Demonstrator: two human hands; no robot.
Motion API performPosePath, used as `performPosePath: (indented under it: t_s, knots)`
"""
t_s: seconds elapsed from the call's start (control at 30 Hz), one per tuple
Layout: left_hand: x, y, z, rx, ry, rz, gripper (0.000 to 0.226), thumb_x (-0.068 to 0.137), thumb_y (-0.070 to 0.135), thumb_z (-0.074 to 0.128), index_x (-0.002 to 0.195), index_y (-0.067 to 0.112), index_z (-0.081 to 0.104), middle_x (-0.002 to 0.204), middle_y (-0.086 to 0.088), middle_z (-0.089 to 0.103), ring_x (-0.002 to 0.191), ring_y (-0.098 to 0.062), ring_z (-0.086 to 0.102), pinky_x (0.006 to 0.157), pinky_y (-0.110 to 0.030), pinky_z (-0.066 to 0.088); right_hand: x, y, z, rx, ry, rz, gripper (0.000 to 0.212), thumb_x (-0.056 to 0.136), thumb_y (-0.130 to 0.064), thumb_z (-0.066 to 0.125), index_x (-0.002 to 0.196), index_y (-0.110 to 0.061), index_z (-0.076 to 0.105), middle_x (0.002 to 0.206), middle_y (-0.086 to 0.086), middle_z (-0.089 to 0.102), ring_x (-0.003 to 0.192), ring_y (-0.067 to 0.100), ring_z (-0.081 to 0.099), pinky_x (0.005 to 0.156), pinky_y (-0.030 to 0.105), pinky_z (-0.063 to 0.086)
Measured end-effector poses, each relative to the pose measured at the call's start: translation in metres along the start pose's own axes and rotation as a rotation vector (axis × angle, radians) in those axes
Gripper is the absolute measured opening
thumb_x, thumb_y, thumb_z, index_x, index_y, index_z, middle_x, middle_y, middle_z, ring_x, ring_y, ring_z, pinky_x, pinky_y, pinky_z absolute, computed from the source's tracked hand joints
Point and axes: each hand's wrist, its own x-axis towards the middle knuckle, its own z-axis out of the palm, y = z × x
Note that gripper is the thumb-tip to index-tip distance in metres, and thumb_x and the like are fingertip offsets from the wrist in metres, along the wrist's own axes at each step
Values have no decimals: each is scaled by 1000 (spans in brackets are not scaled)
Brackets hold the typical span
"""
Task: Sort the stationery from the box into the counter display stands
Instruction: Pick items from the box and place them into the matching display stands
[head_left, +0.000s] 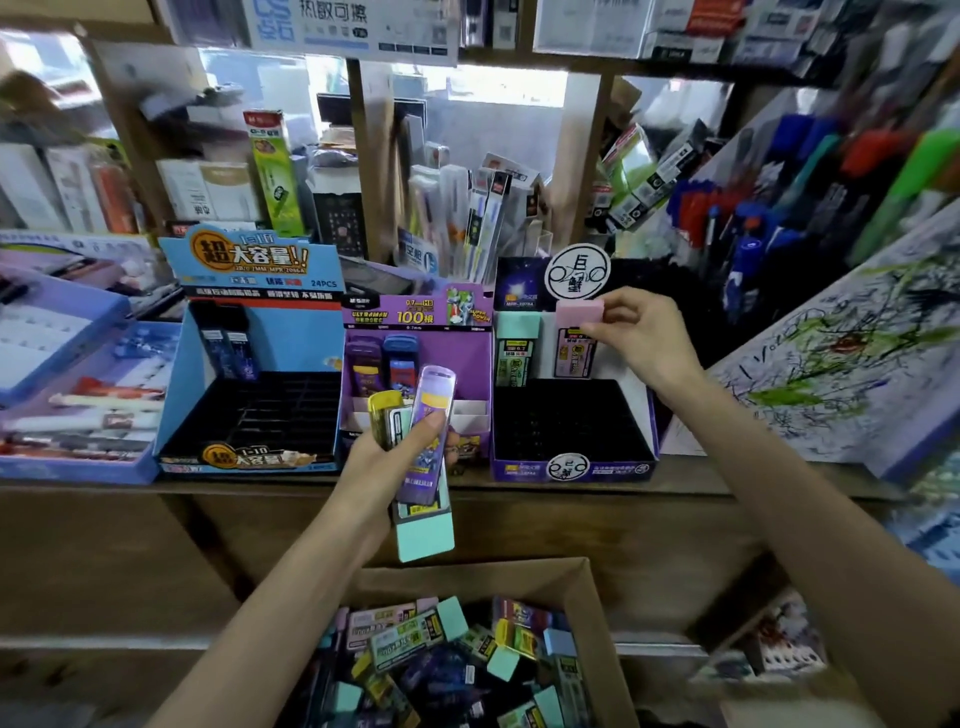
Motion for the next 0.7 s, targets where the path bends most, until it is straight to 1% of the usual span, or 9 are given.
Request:
performPosePath:
  t_s: [0.07,0.17,0.23,0.27,0.33,0.4,0.43,0.53,0.7]
  knots:
    - [1,-1,0,2,3,0,31,70,35,68,96,18,65,82,-3,75,71,-12,71,54,-21,54,4,3,4,6,-48,-11,17,79,6,68,91,-6,63,90,9,66,87,16,62,84,24,52]
    - [3,0,-1,3,1,2,35,70,35,68,98,16,66,85,-5,75,73,-13,72,55,-22,54,10,7,7,35,-94,24,19,81,6,66,97,-2,62,94,13,66,79,13,62,73,13,52]
    - [3,0,-2,6,-4,5,36,71,35,68,100,14,65,86,-6,75,73,-14,72,56,-23,55,11,9,8,67,-129,65,20,82,6,64,100,-3,62,97,15,66,75,10,62,66,11,51]
    - [3,0,-2,4,-6,7,36,72,34,68,101,13,66,85,-6,75,73,-14,71,56,-23,55,13,11,8,80,-134,86,20,83,6,63,101,-2,62,98,17,66,74,11,62,66,13,52]
    - [3,-1,-1,-3,-4,8,35,72,33,67,101,13,65,84,-5,75,72,-13,71,56,-22,54,14,14,9,55,-124,112,22,84,6,63,105,3,62,101,20,66,76,16,62,72,22,53]
    - [3,-1,0,-6,-1,3,36,72,34,67,102,14,65,84,-5,75,72,-13,72,55,-22,54,14,17,12,-39,-95,86,27,83,4,64,110,6,63,104,18,67,86,22,64,83,29,53]
    - [3,-1,0,-7,1,0,38,71,34,67,103,14,65,85,-5,75,73,-13,72,55,-22,54,14,17,13,-98,-73,54,27,83,2,66,111,4,65,103,15,68,90,21,65,87,29,52]
    - [3,-1,1,-8,-3,0,40,72,34,67,105,13,64,86,-6,75,74,-14,72,56,-21,54,13,18,16,-241,-20,-10,23,84,-5,68,107,-2,70,95,9,71,85,13,64,84,24,50]
    - [0,-1,5,-15,-7,-5,38,71,34,68,104,14,65,85,-5,75,73,-13,72,55,-20,53,20,18,17,-354,-35,46,17,85,-8,68,97,4,72,80,9,68,74,16,63,75,28,52]
